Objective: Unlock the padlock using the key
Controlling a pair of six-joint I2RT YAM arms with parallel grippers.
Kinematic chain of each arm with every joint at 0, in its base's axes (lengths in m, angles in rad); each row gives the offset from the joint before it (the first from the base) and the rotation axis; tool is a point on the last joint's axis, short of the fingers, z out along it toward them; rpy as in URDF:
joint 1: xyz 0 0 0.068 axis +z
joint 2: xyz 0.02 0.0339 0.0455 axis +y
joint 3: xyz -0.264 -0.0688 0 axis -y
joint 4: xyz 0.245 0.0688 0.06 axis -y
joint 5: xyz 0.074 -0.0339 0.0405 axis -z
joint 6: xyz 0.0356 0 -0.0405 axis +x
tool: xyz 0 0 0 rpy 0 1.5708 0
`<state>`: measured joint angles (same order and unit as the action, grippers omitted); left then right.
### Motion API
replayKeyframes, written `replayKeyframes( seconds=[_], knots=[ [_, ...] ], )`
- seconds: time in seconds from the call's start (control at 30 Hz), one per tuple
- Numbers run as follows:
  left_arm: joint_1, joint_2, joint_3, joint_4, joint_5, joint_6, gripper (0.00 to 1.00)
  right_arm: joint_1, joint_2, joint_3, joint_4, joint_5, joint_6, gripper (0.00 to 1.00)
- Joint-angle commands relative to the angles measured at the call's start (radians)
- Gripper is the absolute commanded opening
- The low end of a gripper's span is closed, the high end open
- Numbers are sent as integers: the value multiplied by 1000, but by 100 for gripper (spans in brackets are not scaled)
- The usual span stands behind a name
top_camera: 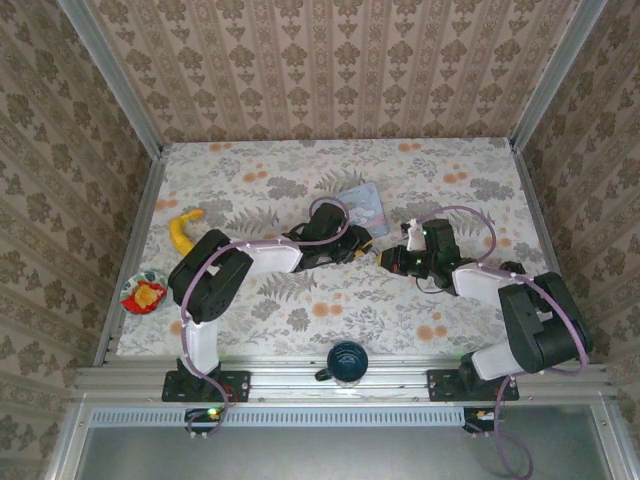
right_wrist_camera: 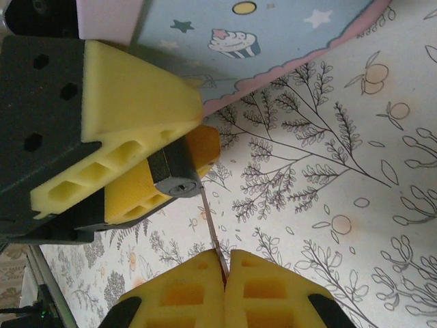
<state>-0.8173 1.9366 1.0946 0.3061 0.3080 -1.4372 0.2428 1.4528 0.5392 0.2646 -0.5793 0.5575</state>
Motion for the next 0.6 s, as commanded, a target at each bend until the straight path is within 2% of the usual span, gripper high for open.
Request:
replayKeyframes(
  seconds=[0.0, 0.57],
  knots=[
    [-2, 59, -30, -99, 91, -105, 0, 9, 21, 25, 42, 10, 16, 0],
    [2, 61, -29, -90, 79, -112, 0, 12, -27, -7, 18, 6, 13, 0]
  ],
)
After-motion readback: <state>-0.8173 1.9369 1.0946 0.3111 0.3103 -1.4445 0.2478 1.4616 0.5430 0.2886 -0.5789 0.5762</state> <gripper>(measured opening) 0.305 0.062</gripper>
